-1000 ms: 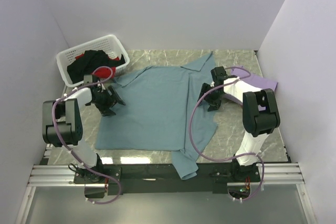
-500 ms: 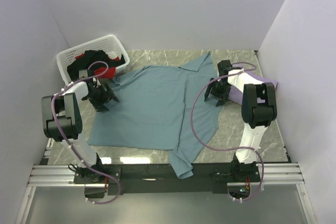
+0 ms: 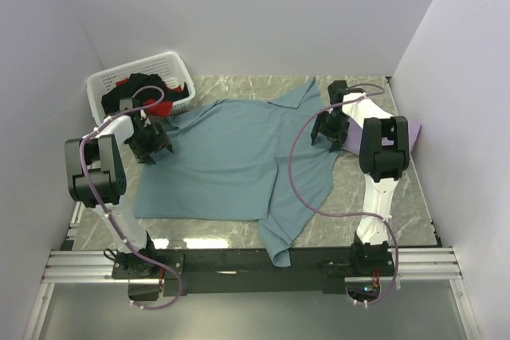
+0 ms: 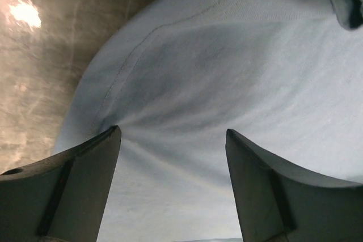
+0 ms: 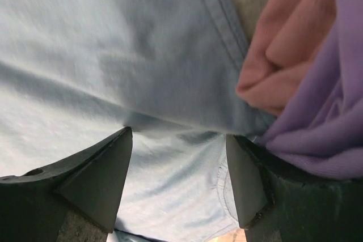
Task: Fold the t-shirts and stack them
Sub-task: Flatten the tshirt out
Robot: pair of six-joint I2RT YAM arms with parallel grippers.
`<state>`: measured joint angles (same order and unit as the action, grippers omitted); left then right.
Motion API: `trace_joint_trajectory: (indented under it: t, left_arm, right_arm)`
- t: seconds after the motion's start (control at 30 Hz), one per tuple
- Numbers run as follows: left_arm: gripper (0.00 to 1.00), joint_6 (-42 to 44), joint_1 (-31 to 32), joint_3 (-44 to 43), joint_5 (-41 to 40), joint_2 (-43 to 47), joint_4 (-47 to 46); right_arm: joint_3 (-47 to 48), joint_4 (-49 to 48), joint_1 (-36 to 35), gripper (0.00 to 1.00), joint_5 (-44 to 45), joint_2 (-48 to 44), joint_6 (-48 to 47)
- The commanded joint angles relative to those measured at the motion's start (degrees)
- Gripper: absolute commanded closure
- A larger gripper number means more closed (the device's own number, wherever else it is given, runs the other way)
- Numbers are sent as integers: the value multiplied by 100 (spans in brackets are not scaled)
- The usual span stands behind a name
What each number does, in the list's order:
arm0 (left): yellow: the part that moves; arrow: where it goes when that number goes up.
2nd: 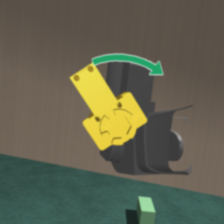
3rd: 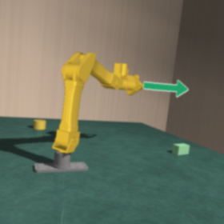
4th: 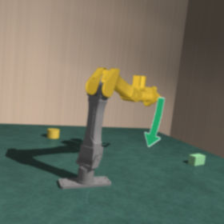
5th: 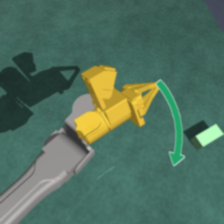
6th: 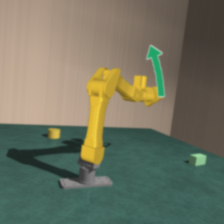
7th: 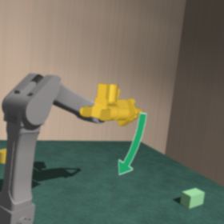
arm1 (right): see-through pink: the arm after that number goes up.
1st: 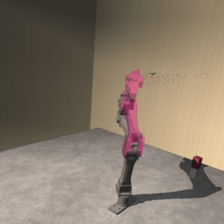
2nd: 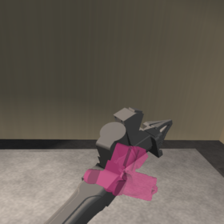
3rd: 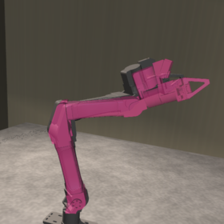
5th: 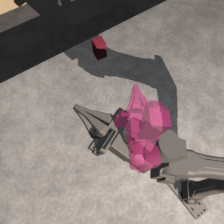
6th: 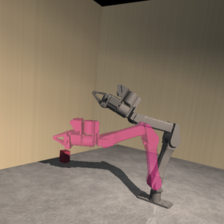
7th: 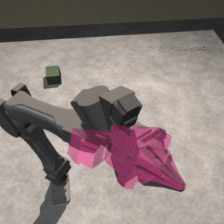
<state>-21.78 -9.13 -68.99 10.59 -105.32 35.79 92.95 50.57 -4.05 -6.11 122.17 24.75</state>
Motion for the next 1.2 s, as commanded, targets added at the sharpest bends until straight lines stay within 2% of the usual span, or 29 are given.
trace_joint_trajectory:
  t: [0.0,0.17,0.43,0.67,0.87,1.07,1.17]
  left_arm:
    - [19,245,-72,-220,-348,-165,-133]
    - [20,-28,16,-457,284,63,-187]
    - [19,-353,525,-625,628,424,-63]
    - [19,-467,719,-63,620,1021,-28]
    - [19,-388,710,667,374,1426,42]
    - [18,-406,693,1335,198,1497,-54]
    - [18,-362,658,1546,32,1409,-107]
  right_arm:
    - [468,23,80,27,233,237,-181]
    - [847,67,54,26,-135,80,-286]
    - [910,94,-261,26,-479,-710,-349]
    - [-634,-354,-894,26,-698,-1590,-85]
    - [-2058,-1170,-1290,27,-1111,-2030,310]
    - [-2772,-1558,-1405,27,-1200,-2083,504]
    - [-2835,-1550,-1405,27,-1016,-1925,452]
